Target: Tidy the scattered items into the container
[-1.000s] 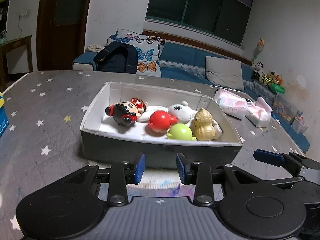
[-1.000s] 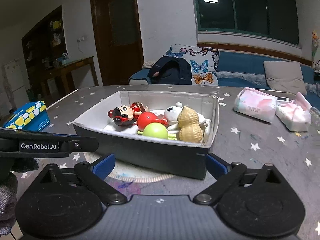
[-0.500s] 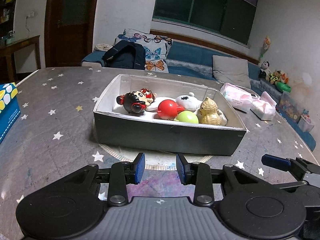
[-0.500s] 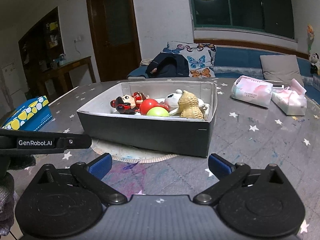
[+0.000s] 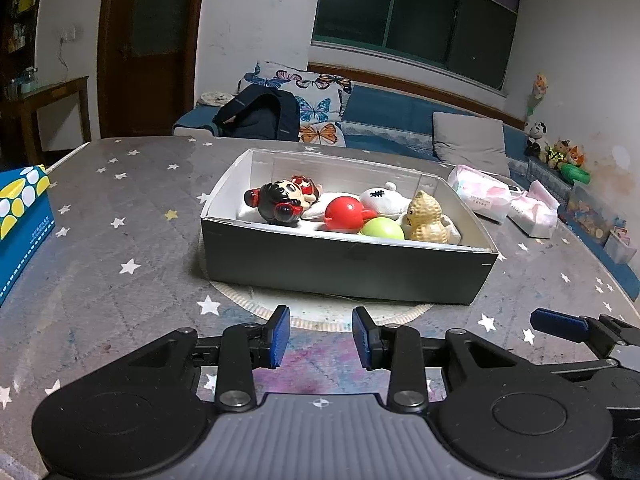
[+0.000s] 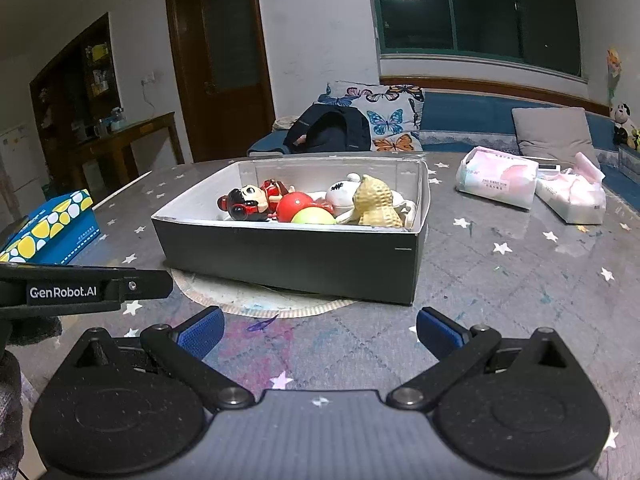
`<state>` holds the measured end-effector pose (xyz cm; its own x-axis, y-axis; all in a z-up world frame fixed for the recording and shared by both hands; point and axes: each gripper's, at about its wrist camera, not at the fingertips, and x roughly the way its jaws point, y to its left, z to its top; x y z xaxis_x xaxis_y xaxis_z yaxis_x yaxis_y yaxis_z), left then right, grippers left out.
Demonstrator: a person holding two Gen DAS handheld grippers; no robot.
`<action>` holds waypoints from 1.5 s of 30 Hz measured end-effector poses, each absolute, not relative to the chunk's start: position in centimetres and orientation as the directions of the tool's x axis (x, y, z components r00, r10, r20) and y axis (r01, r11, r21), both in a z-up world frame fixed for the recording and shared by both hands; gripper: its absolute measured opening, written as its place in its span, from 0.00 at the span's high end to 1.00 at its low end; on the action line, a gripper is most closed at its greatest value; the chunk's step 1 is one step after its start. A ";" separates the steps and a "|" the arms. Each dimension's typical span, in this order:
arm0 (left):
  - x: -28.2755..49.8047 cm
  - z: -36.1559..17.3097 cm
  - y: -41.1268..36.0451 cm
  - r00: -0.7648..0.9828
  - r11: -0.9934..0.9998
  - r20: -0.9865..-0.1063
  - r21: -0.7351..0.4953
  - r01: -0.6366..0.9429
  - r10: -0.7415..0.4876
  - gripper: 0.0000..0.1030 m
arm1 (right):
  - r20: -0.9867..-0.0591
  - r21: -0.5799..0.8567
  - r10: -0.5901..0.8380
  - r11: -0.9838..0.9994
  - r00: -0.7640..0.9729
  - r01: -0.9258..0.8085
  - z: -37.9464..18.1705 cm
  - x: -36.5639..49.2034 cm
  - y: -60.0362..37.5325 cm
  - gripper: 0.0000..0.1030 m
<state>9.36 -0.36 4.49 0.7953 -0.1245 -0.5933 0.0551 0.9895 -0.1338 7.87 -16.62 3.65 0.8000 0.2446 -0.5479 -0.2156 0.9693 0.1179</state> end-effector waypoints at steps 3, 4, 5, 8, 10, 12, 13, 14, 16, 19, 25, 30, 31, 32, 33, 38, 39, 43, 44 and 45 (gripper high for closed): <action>9.3 4.5 -0.4 0.796 0.991 -0.594 -0.124 0.053 -0.118 0.65 | -0.553 0.118 0.246 0.969 0.796 -0.217 3.5 7.9 -16.5 0.00; 9.3 4.4 -0.4 0.797 0.991 -0.594 -0.120 0.051 -0.113 0.65 | -0.554 0.117 0.245 0.969 0.796 -0.217 3.4 7.9 -16.4 0.00; 9.3 4.4 -0.5 0.797 0.992 -0.593 -0.117 0.050 -0.110 0.65 | -0.555 0.117 0.246 0.969 0.795 -0.218 3.4 7.9 -16.4 0.00; 9.3 4.4 -0.5 0.796 0.992 -0.595 -0.112 0.049 -0.107 0.65 | -0.555 0.117 0.245 0.969 0.795 -0.218 3.4 7.9 -16.3 0.00; 9.3 4.3 -0.5 0.796 0.993 -0.596 -0.106 0.047 -0.102 0.65 | -0.556 0.117 0.245 0.969 0.794 -0.216 3.4 8.0 -16.3 0.00; 9.4 4.3 -0.5 0.796 0.994 -0.598 -0.099 0.045 -0.096 0.65 | -0.557 0.117 0.242 0.970 0.794 -0.213 3.3 8.0 -16.2 0.00; 9.4 4.2 -0.5 0.794 0.994 -0.600 -0.097 0.044 -0.094 0.65 | -0.559 0.117 0.240 0.970 0.794 -0.212 3.3 8.1 -16.2 0.00; 9.5 4.2 -0.5 0.793 0.995 -0.602 -0.095 0.044 -0.092 0.65 | -0.561 0.115 0.239 0.971 0.793 -0.211 3.3 8.1 -16.2 0.00; 9.6 4.1 -0.5 0.791 0.995 -0.605 -0.091 0.042 -0.089 0.65 | -0.564 0.112 0.236 0.971 0.791 -0.210 3.2 8.3 -16.1 0.00; 9.7 4.0 -0.6 0.790 0.996 -0.608 -0.079 0.038 -0.078 0.65 | -0.567 0.113 0.237 0.971 0.789 -0.210 3.1 8.5 -16.1 0.00; 10.1 3.9 -0.8 0.790 0.998 -0.610 -0.060 0.034 -0.063 0.65 | -0.571 0.116 0.240 0.970 0.785 -0.212 2.9 8.8 -16.1 0.00; 10.5 3.6 -0.8 0.784 0.998 -0.617 -0.054 0.034 -0.060 0.65 | -0.576 0.114 0.242 0.970 0.781 -0.216 2.8 9.2 -15.9 0.00; 10.7 3.6 -0.8 0.784 0.998 -0.618 -0.054 0.035 -0.061 0.65 | -0.577 0.114 0.243 0.969 0.780 -0.217 2.7 9.3 -15.9 0.00; 10.7 3.6 -0.8 0.783 0.998 -0.619 -0.054 0.035 -0.061 0.65 | -0.578 0.114 0.243 0.969 0.779 -0.218 2.7 9.4 -15.8 0.00; 10.8 3.6 -0.8 0.783 0.998 -0.620 -0.053 0.035 -0.061 0.65 | -0.580 0.112 0.243 0.969 0.778 -0.218 2.6 9.5 -15.8 0.00; 11.6 3.4 -0.7 0.777 0.998 -0.628 -0.050 0.031 -0.056 0.65 | -0.587 0.112 0.241 0.970 0.773 -0.217 2.5 10.4 -15.6 0.00; 11.7 3.4 -0.6 0.776 0.998 -0.628 -0.049 0.031 -0.055 0.65 | -0.589 0.111 0.239 0.970 0.772 -0.216 2.4 10.5 -15.5 0.00; 12.3 3.3 -0.6 0.775 0.998 -0.630 -0.045 0.033 -0.054 0.65 | -0.596 0.108 0.239 0.970 0.767 -0.218 2.2 11.2 -15.3 0.00; 12.4 3.3 -0.6 0.775 0.998 -0.630 -0.044 0.033 -0.053 0.65 | -0.597 0.108 0.239 0.970 0.766 -0.218 2.1 11.3 -15.3 0.00; 12.6 3.3 -0.6 0.774 0.999 -0.631 -0.043 0.034 -0.053 0.65 | -0.599 0.107 0.238 0.970 0.765 -0.218 2.1 11.5 -15.3 0.00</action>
<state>12.55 -0.62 3.31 0.7740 -0.0531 -0.6309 0.0337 0.9985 -0.0426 11.52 -15.28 2.08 0.7648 0.2381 -0.5987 -0.2180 0.9700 0.1073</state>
